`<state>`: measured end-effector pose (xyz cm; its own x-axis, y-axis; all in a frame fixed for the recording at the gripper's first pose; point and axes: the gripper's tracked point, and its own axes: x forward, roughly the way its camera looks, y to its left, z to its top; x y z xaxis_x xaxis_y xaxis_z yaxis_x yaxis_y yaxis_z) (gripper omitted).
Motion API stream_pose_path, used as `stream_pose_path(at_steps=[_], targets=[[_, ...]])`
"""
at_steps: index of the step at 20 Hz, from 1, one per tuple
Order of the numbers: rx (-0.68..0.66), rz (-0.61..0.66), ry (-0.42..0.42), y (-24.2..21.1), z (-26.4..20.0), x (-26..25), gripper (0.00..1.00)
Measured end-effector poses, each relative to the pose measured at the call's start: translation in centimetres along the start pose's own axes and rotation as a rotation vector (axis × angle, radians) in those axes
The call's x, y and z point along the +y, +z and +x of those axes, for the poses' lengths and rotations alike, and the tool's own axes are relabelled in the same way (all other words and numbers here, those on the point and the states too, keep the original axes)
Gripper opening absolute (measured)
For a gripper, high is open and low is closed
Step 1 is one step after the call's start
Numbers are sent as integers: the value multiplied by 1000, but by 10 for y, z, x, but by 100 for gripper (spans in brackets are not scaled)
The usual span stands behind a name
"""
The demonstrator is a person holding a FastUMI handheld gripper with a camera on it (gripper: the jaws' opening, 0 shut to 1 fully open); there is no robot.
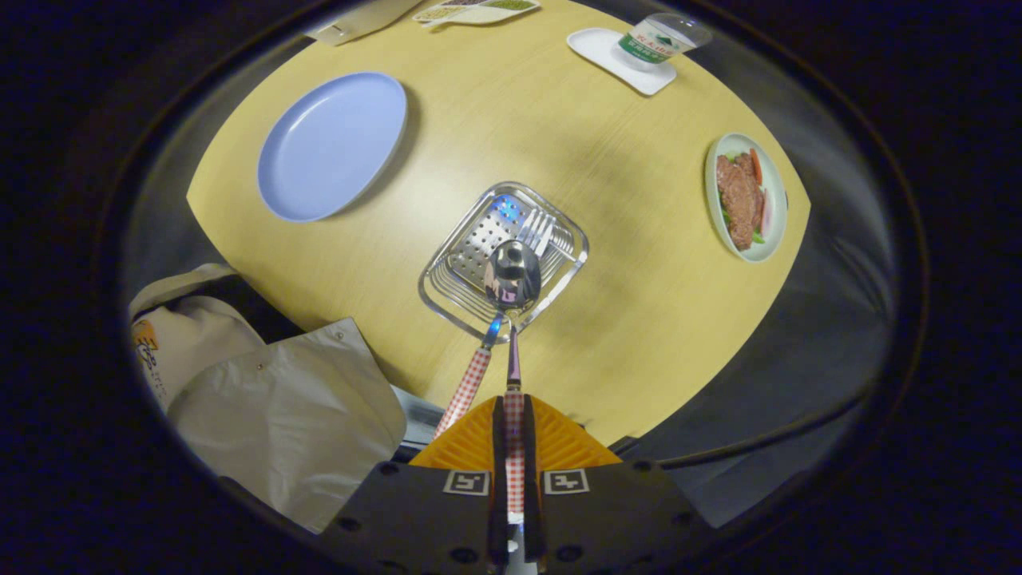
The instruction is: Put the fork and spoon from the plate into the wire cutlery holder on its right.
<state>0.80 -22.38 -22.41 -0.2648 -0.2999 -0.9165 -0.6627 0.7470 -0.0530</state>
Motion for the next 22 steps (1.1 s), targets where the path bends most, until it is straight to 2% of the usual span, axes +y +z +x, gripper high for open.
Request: stream_pose_path(at_steps=[8, 14, 19, 22], targets=[[87, -1, -3, 5, 1, -4, 10], [168, -79, -5, 20, 9, 3, 11], [190, -92, 4, 32, 14, 3, 10], [190, -84, 25, 36, 13, 7, 14]])
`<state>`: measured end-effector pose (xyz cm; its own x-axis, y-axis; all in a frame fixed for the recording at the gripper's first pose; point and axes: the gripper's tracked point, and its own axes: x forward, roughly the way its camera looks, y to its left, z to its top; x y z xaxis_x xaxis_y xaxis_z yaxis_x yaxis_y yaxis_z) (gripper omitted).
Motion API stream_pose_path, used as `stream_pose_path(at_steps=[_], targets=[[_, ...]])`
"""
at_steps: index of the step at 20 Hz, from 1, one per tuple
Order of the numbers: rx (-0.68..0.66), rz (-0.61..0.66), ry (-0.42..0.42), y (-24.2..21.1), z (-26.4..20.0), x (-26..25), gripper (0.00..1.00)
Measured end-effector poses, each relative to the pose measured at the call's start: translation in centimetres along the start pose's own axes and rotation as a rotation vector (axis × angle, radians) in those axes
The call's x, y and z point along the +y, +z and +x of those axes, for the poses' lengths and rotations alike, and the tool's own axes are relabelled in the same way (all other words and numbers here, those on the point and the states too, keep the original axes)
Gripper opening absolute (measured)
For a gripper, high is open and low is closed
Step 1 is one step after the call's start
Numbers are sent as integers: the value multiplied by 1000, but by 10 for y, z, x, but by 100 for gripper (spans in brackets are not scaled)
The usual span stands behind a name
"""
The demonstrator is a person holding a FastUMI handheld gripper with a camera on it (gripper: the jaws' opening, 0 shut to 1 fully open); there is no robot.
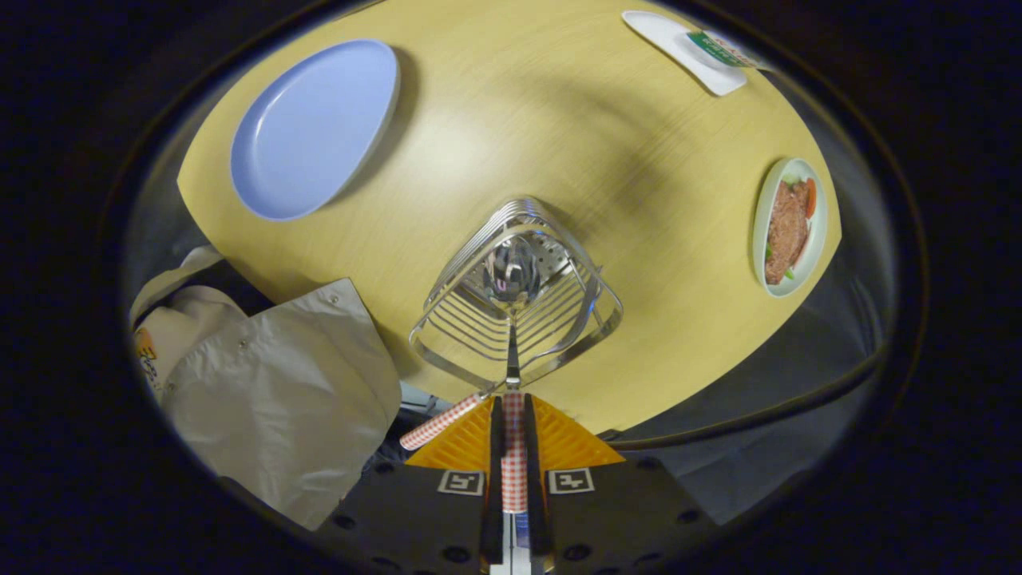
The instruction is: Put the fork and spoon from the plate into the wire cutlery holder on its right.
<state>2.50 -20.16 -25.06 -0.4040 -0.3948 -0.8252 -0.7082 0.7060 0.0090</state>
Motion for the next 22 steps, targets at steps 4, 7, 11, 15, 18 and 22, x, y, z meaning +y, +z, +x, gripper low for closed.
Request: stream_pose_path(at_steps=[4, 7, 11, 15, 18, 22], targets=[[-31, 6, 7, 0, 1, -5, 35], [-70, 50, 49, 1, -6, 0, 82], [-124, 100, 57, -8, -13, -5, 97], [-249, 188, 82, -22, -30, -5, 97], [-409, 287, 92, -35, -43, -3, 97], [-675, 444, 111, -57, -67, 9, 97]])
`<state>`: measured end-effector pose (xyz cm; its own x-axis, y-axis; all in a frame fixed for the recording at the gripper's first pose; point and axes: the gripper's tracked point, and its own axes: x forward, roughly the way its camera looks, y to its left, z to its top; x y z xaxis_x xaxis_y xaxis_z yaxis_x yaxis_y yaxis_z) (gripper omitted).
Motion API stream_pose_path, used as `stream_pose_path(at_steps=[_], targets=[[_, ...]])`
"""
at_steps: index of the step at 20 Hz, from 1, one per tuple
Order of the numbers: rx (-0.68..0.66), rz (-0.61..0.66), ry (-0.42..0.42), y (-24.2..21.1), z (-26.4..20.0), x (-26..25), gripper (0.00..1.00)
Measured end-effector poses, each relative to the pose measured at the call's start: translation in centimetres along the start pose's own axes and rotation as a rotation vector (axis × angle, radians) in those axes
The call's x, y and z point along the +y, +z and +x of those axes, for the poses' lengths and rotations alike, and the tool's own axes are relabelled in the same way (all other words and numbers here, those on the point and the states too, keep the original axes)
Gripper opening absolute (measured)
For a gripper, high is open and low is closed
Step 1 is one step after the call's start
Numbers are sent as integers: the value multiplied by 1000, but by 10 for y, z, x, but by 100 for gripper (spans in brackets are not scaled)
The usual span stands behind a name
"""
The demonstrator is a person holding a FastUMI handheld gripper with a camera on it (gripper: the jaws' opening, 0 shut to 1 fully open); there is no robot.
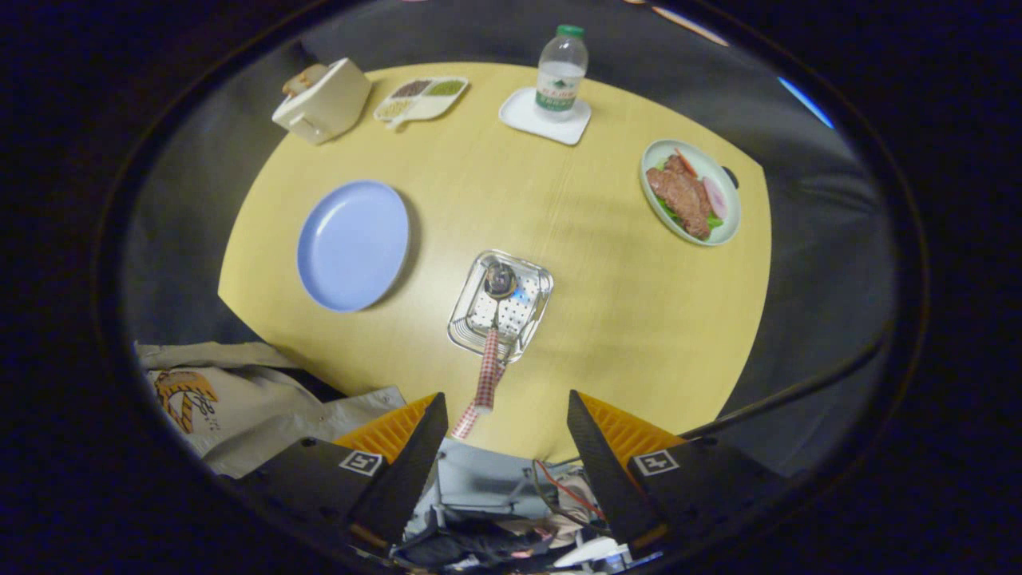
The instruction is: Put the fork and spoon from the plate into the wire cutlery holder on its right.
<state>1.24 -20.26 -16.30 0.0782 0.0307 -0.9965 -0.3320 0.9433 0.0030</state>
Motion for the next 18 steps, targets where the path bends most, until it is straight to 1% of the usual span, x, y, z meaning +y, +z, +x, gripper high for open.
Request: stream_pose_path(at_steps=[2, 4, 5, 8, 12, 15, 17, 18], targets=[[-122, 72, 7, -4, -12, 8, 97], [-238, 119, 1, -8, -16, 16, 98], [-299, 130, 7, -9, -19, 21, 98], [-515, 139, -18, -3, -28, 30, 99], [-777, 181, -40, 11, -43, 48, 100], [-985, 179, -85, 28, -67, 58, 100], [-1116, 166, -158, 34, -96, 57, 100], [-1174, 170, -190, 40, -99, 59, 100]])
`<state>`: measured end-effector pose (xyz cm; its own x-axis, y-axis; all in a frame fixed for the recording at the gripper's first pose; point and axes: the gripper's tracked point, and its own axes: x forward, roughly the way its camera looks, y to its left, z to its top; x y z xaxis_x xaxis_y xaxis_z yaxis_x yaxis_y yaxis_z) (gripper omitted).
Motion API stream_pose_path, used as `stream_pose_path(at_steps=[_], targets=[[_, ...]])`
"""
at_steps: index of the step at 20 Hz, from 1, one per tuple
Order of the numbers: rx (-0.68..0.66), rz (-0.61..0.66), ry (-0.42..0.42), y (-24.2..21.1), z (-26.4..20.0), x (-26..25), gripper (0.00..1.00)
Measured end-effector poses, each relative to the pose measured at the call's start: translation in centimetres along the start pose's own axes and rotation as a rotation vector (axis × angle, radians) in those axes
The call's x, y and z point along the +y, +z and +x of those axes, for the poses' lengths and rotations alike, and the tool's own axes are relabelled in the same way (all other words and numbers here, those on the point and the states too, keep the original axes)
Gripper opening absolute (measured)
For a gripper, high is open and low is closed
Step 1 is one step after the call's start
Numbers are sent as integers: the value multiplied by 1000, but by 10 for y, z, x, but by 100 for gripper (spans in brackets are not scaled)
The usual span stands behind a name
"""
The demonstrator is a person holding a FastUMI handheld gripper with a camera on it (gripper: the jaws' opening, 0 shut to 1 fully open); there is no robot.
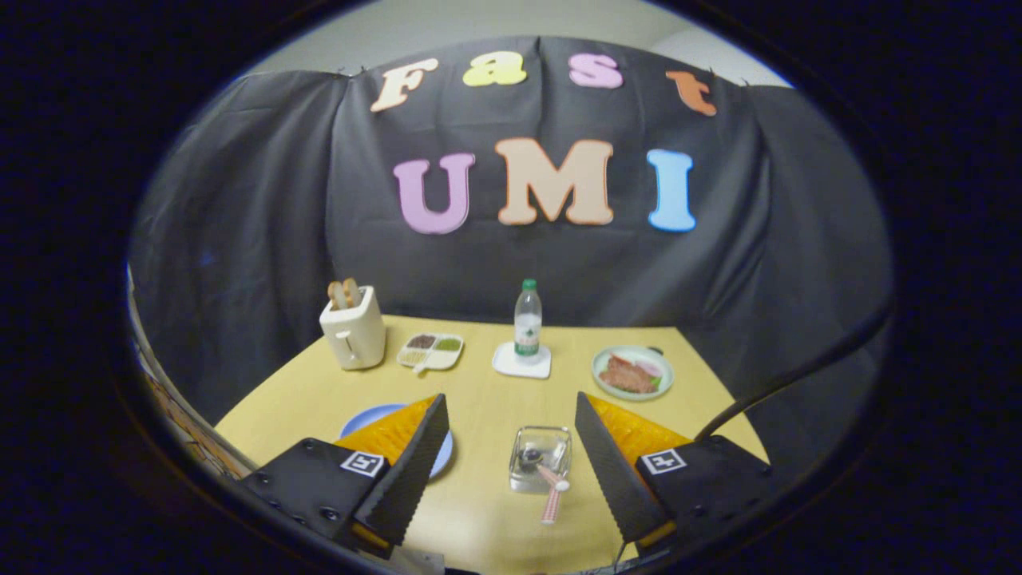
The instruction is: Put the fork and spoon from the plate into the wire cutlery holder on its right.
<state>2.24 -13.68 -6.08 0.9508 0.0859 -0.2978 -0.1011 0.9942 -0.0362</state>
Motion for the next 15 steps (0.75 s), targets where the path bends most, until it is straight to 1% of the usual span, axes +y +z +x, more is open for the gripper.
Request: stream_pose_path(at_steps=[2, 5, 9, 15], targets=[[-77, 3, -42, 8, -2, 5, 100], [-144, -2, -100, 17, -4, 1, 100], [-174, 67, -98, 24, 2, -1, 100], [-209, 56, -88, 37, 14, -5, 100]])
